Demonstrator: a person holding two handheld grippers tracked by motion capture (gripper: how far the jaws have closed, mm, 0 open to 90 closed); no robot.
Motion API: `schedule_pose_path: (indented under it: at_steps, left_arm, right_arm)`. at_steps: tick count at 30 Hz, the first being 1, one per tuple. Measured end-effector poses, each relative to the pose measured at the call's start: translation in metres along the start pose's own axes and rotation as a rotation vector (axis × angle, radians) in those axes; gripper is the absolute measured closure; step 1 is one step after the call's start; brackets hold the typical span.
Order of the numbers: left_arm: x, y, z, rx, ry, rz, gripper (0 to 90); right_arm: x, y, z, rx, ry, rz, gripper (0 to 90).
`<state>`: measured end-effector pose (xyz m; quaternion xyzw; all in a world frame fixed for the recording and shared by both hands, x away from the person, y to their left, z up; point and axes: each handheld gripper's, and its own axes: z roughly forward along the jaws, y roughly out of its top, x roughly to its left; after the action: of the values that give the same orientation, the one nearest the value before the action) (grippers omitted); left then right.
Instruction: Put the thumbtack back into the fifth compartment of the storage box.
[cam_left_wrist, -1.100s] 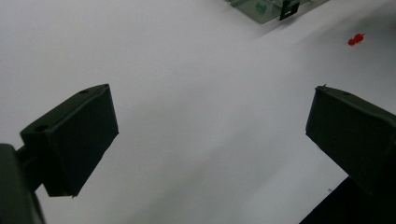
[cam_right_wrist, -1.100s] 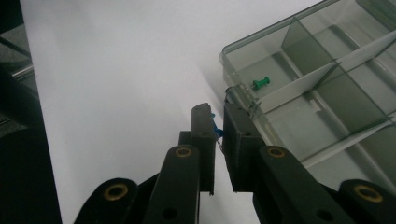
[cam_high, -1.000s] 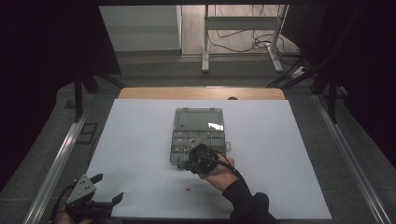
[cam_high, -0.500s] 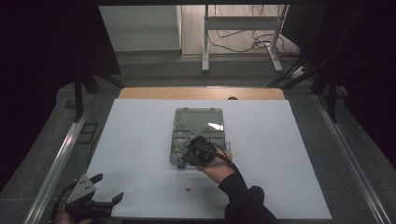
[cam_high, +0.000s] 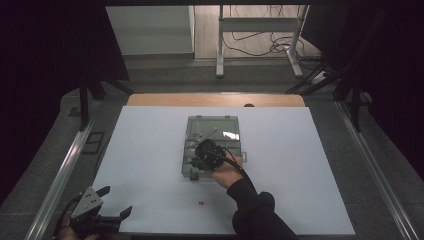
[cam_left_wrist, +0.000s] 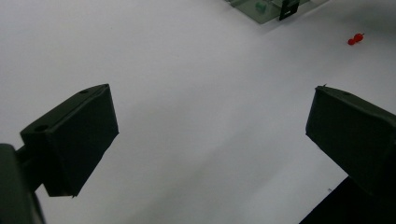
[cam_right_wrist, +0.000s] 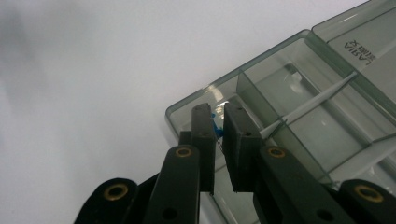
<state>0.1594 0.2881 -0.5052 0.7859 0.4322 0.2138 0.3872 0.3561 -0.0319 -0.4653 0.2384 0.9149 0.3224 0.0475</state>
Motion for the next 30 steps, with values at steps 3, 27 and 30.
schedule_pose_path:
  at_steps: [3,27,30]
  left_arm:
    - [0.000,0.000,0.000,0.000,0.000,0.000,2.7]
    - [0.000,0.000,0.000,0.003,0.000,0.008,2.8]
    - [0.000,0.000,0.000,0.003,0.000,0.008,2.8]
  right_arm:
    - [-0.001,0.002,0.004,0.002,-0.006,-0.003,82.5]
    - [-0.002,0.010,0.023,0.043,-0.040,-0.020,75.9]
    - [-0.001,0.010,0.021,0.041,-0.035,-0.026,73.3]
